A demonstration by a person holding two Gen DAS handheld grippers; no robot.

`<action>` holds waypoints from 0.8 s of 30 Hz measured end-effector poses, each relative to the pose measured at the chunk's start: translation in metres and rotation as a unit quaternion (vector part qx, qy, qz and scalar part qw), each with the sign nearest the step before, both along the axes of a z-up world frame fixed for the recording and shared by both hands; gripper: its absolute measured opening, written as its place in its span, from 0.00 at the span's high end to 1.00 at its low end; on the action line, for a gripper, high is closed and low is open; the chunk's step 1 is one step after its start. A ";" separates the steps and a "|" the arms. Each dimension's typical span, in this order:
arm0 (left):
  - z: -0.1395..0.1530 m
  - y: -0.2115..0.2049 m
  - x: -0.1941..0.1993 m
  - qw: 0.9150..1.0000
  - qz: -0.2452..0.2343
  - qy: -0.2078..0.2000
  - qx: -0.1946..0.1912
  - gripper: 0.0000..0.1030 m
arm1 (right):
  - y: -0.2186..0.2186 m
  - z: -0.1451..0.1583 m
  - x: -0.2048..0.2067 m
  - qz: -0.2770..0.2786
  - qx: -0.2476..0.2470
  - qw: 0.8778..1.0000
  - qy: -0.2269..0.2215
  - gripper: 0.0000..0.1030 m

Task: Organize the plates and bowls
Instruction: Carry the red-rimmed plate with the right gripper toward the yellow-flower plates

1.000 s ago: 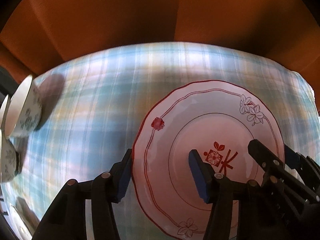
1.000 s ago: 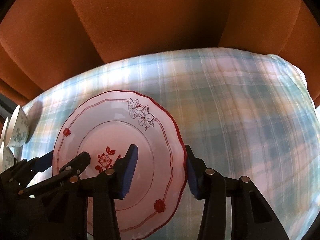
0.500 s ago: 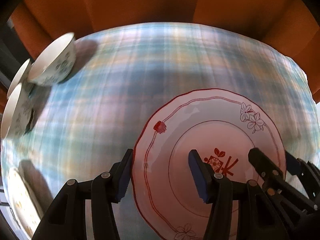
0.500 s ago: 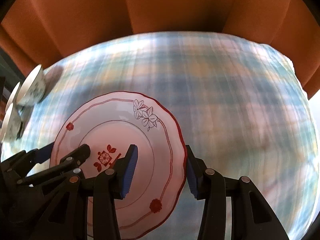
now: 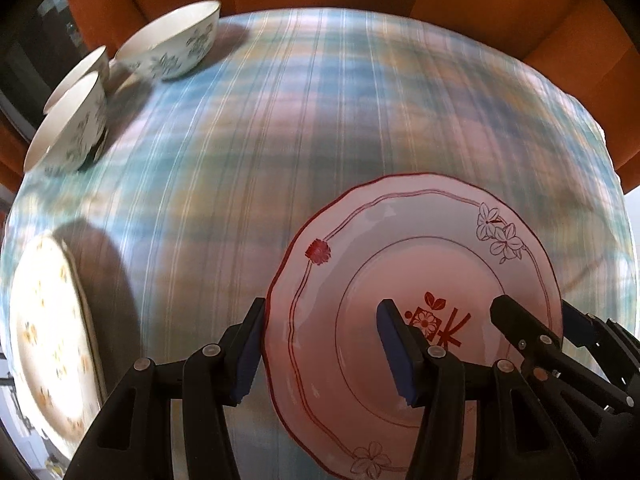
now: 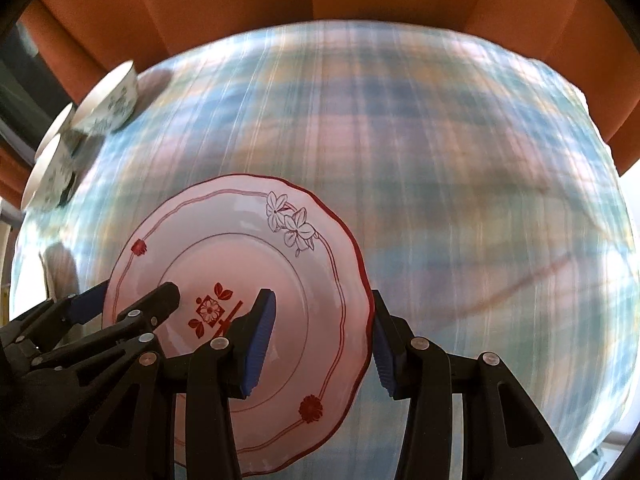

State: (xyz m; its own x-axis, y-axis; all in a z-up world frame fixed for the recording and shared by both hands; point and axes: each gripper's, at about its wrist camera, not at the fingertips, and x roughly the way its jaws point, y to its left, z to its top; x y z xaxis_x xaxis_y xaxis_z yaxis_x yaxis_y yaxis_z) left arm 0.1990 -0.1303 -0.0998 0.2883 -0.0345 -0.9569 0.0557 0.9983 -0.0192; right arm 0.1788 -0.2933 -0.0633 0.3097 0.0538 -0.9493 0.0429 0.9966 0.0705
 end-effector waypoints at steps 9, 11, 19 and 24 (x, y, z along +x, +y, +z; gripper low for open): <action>-0.008 0.002 -0.021 1.000 -0.015 -0.004 0.024 0.43 | -0.001 -0.013 -0.015 0.001 0.007 1.000 0.020 0.52; -0.010 0.004 -0.021 1.000 -0.015 -0.006 0.024 0.43 | 0.000 -0.013 -0.012 0.000 0.003 1.000 0.014 0.52; -0.011 0.001 -0.020 0.999 -0.011 -0.009 0.041 0.47 | 0.005 -0.019 0.005 0.006 -0.015 1.000 0.004 0.52; -0.009 0.005 -0.019 0.999 -0.012 -0.001 0.040 0.47 | 0.003 -0.019 0.003 -0.008 -0.001 1.000 0.022 0.52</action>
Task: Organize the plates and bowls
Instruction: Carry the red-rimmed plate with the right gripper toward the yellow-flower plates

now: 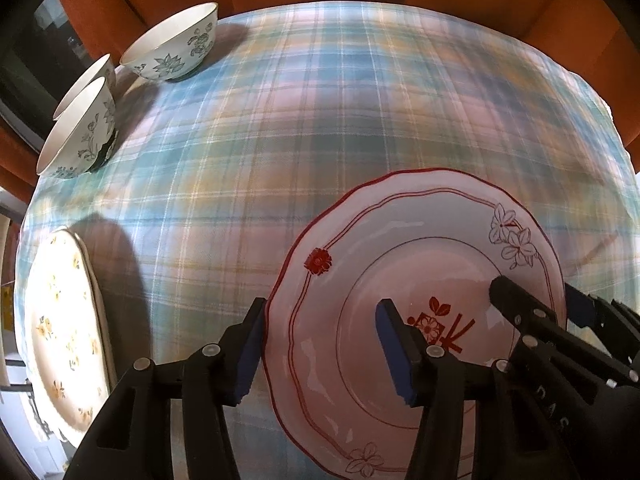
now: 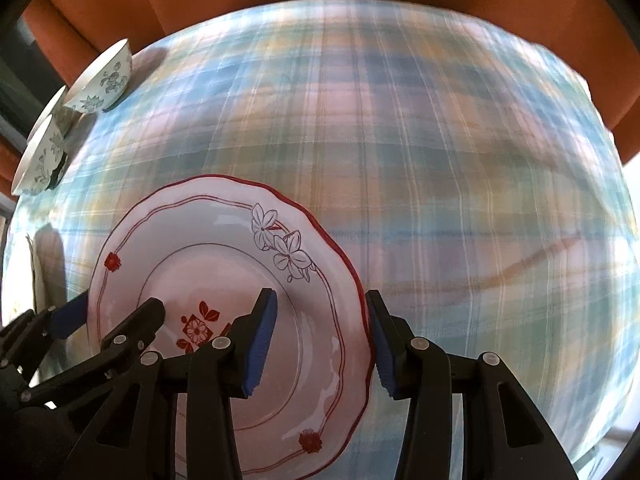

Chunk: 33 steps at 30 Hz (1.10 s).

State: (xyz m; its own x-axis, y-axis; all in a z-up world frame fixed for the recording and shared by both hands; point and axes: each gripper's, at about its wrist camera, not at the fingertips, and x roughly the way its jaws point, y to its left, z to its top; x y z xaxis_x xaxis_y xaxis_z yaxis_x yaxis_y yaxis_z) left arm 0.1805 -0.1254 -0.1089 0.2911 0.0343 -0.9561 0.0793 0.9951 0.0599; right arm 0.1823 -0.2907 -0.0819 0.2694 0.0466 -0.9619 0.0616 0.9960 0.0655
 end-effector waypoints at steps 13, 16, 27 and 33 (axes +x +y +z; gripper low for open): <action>0.029 0.029 -0.016 0.999 -0.039 -0.015 -0.028 0.46 | 0.031 0.034 -0.031 -0.028 -0.019 0.999 -0.023 0.52; 0.039 0.044 -0.020 0.998 -0.043 -0.021 -0.038 0.46 | 0.046 0.046 -0.036 -0.034 -0.027 0.999 -0.029 0.52; 0.061 0.106 -0.030 0.996 -0.060 -0.041 -0.058 0.46 | 0.109 0.078 -0.048 -0.041 -0.048 0.996 -0.062 0.52; 0.067 0.148 -0.034 0.995 -0.055 -0.048 -0.064 0.44 | 0.152 0.086 -0.049 -0.030 -0.056 0.995 -0.076 0.52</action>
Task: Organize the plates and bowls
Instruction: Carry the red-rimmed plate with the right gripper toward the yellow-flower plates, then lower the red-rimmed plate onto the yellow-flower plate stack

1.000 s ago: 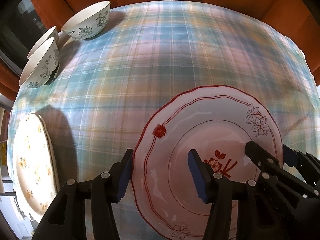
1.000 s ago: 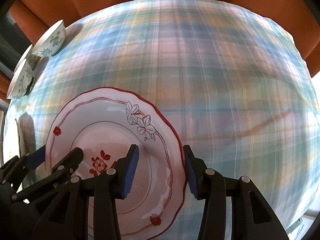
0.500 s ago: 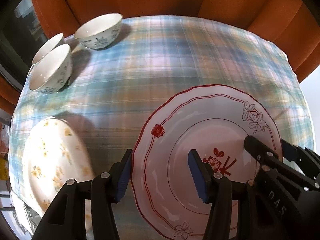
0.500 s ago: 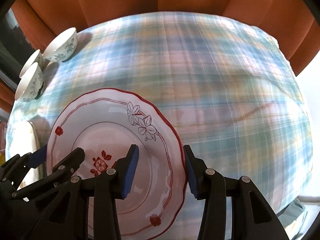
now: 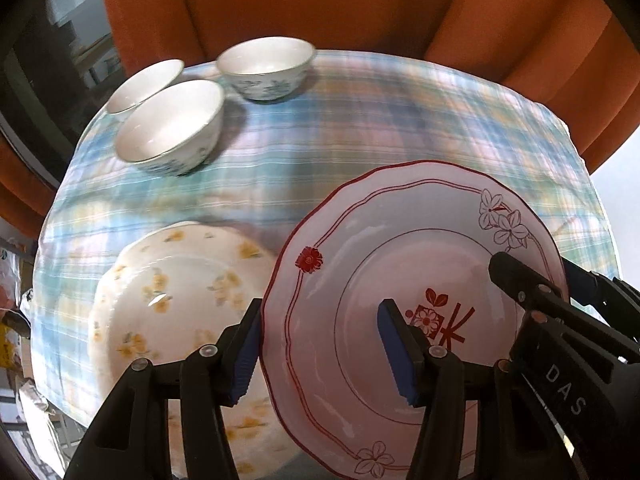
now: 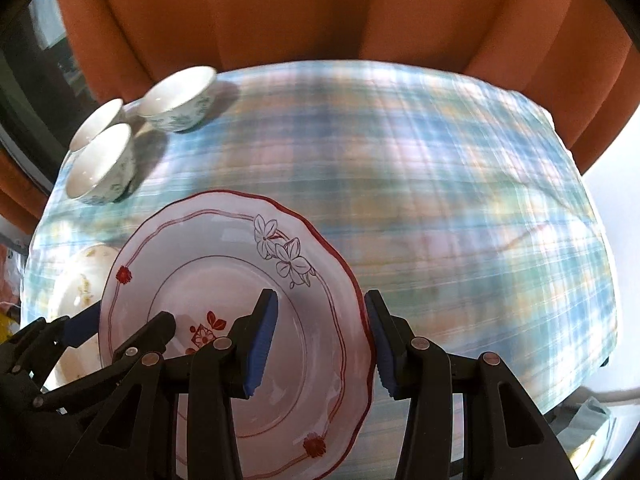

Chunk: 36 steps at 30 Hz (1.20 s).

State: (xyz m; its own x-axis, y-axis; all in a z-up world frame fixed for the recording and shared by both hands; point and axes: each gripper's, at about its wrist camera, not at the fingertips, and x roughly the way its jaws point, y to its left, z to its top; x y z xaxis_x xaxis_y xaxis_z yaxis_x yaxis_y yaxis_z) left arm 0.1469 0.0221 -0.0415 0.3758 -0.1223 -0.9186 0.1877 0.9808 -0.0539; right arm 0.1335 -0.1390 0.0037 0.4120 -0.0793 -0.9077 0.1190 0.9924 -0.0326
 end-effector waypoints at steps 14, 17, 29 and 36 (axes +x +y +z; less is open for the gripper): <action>-0.007 0.079 0.004 1.000 0.029 0.005 -0.005 0.44 | 0.080 -0.006 0.006 0.025 0.001 1.000 -0.001 0.52; -0.014 0.093 0.005 0.999 0.041 0.016 -0.006 0.44 | 0.097 -0.014 0.011 0.036 0.001 0.999 0.011 0.52; -0.035 0.123 0.004 0.997 0.065 0.052 -0.002 0.44 | 0.135 -0.039 0.022 0.070 -0.001 0.996 0.056 0.52; -0.042 0.133 0.007 0.995 0.076 0.064 -0.016 0.43 | 0.142 -0.044 0.025 0.079 -0.007 0.995 0.059 0.52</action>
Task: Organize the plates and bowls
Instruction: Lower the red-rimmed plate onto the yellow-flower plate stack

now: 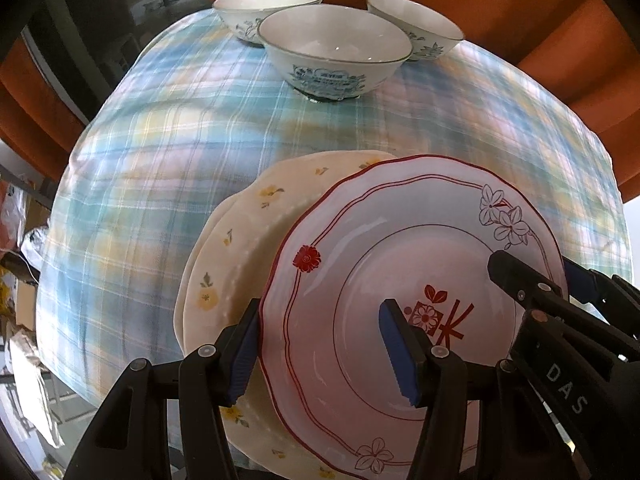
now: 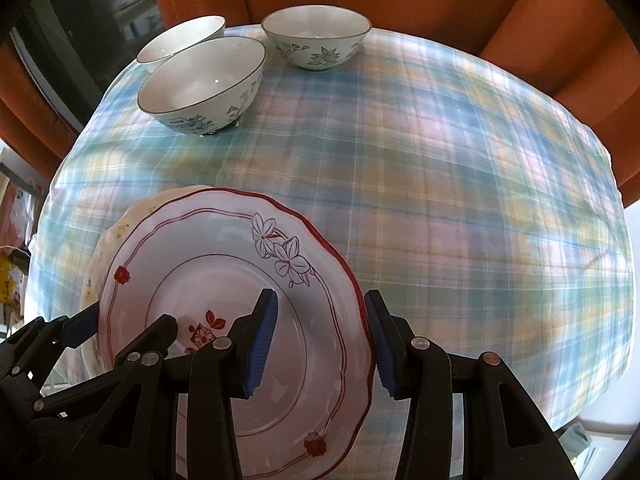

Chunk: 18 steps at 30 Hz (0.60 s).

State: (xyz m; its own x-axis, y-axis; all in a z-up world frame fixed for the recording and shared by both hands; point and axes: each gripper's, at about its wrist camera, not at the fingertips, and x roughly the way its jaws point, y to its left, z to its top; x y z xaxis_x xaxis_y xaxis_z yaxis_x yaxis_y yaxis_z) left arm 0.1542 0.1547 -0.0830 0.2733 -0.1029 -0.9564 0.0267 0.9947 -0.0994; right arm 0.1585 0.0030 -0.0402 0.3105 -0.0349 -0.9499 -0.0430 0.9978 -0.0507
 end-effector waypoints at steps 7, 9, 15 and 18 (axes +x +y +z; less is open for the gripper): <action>-0.002 0.002 -0.002 1.000 0.003 0.002 -0.006 0.43 | -0.005 0.002 -0.004 0.002 0.023 1.000 -0.002 0.52; -0.002 0.003 -0.002 1.000 0.002 0.001 -0.006 0.43 | -0.011 0.008 -0.009 -0.015 0.023 1.000 -0.015 0.55; 0.000 0.000 -0.004 1.000 0.002 -0.003 0.001 0.43 | -0.013 0.015 -0.013 -0.008 0.022 0.999 -0.025 0.75; 0.006 0.005 -0.008 1.000 0.007 -0.017 0.006 0.43 | -0.013 0.012 -0.014 -0.011 0.029 0.999 -0.018 0.75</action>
